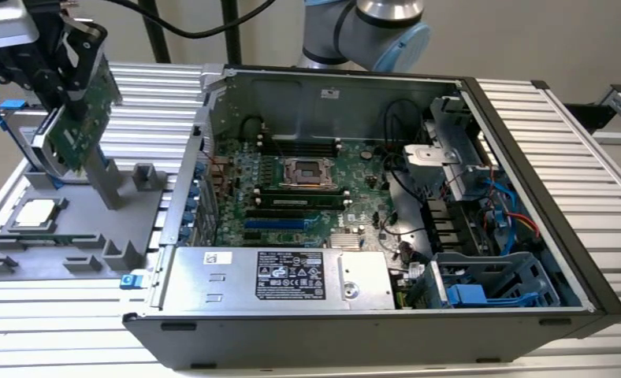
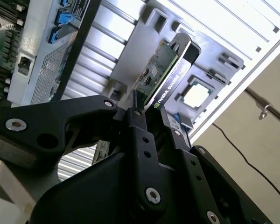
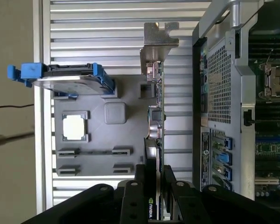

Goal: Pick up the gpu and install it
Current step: 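Pick up the gpu and move the gpu toward the slot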

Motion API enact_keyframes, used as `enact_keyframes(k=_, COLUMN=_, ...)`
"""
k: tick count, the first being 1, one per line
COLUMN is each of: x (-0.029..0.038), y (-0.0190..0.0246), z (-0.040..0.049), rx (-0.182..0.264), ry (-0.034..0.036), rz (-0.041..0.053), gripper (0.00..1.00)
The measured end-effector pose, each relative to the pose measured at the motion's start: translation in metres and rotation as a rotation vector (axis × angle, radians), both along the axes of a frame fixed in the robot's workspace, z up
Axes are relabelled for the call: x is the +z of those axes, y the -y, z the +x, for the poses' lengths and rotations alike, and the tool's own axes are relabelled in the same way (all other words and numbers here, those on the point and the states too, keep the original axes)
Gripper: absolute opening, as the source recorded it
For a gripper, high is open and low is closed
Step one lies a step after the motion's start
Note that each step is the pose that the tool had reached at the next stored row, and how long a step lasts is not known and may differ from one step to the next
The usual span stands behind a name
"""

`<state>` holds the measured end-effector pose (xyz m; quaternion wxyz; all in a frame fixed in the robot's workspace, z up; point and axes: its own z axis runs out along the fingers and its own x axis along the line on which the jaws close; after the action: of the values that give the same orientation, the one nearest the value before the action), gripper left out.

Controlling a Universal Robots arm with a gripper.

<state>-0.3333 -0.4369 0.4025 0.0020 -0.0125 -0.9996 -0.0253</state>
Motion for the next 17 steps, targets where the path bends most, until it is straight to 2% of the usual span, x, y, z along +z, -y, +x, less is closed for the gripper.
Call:
enact_keyframes(k=13, x=0.0165, y=0.0, z=-0.0001, rx=0.0, ry=0.0001, rz=0.0, gripper=0.0)
enact_keyframes(k=17, x=0.0179, y=0.0, z=0.0, rx=0.0, ry=0.0002, rz=-0.0001, gripper=0.0)
